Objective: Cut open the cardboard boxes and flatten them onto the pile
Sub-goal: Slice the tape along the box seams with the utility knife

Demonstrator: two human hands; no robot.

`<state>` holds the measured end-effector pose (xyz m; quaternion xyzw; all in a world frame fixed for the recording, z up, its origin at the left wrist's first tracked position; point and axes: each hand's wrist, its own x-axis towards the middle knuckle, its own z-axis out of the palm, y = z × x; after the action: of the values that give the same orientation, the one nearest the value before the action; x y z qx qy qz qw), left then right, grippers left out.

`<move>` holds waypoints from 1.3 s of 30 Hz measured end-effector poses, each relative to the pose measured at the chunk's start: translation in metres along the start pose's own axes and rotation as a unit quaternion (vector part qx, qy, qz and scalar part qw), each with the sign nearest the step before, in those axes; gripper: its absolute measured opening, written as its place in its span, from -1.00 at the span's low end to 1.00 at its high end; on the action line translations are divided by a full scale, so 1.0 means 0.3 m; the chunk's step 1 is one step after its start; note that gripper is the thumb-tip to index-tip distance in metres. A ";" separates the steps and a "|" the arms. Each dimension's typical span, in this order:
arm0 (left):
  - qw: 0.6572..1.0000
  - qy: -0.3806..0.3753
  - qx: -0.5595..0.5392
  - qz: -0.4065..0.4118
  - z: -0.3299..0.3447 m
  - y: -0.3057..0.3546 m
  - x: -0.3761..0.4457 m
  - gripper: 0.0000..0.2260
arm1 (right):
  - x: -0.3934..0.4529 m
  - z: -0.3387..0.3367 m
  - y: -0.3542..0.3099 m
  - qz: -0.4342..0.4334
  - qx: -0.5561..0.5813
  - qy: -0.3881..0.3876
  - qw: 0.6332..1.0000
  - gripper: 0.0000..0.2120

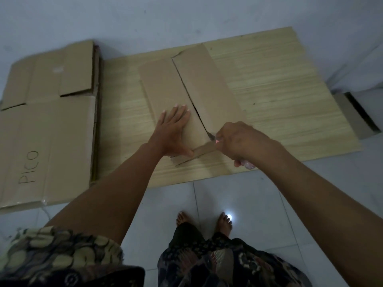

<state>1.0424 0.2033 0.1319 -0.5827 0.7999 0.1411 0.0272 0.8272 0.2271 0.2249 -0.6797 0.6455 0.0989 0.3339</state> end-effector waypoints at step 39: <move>0.990 0.007 -0.029 0.141 0.028 -0.049 -0.037 -0.32 | -0.260 0.421 0.107 0.022 0.330 0.196 0.923 -0.66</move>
<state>1.0587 0.2116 0.1233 -0.4653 0.8699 0.1626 -0.0152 0.8228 0.3657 0.1628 -0.5222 0.7093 -0.2478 0.4035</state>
